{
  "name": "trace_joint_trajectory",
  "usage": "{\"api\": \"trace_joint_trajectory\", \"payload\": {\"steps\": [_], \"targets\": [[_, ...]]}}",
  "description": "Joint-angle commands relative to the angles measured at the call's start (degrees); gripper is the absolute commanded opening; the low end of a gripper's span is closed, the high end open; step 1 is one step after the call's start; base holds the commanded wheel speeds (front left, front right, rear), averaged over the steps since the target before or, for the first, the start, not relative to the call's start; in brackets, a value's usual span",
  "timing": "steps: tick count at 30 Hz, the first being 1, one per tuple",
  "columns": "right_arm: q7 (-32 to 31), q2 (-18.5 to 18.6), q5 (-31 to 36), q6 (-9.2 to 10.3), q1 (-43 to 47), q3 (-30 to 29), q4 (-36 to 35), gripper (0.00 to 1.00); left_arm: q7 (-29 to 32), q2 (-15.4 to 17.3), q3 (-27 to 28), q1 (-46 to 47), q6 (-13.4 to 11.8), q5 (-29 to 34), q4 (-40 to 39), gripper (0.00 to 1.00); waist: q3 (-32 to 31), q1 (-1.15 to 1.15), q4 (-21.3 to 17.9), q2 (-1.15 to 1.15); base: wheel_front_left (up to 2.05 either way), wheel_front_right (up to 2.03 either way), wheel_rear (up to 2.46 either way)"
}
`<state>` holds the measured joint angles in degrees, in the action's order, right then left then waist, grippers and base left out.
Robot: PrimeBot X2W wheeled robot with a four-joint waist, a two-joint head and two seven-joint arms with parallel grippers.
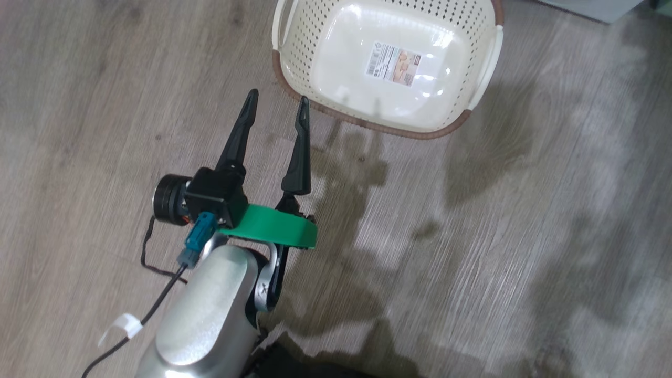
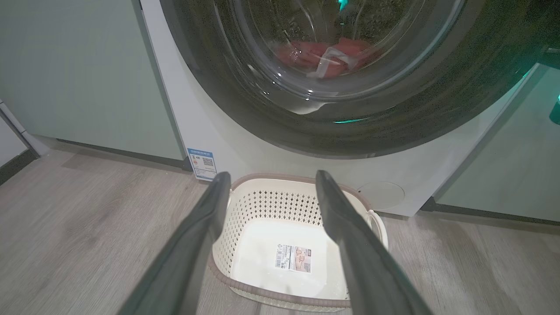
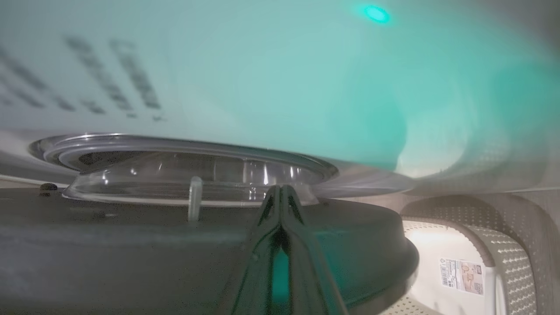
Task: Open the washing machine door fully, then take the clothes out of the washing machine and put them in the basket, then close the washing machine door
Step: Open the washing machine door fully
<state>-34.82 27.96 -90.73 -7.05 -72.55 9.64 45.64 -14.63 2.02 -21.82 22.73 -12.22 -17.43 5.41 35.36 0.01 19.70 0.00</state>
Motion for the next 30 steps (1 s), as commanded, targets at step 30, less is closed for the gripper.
{"api": "trace_joint_trajectory", "payload": {"steps": [30], "targets": [[-6.11, -16.26, -0.60, -0.44, 32.33, 8.90, -9.67, 0.00, -0.37, 0.86, 10.09, -12.78, 5.12, 3.64, 2.34, 1.00, -22.09, -0.01, 1.36, 0.00, 0.00, 0.00, 0.00]]}}
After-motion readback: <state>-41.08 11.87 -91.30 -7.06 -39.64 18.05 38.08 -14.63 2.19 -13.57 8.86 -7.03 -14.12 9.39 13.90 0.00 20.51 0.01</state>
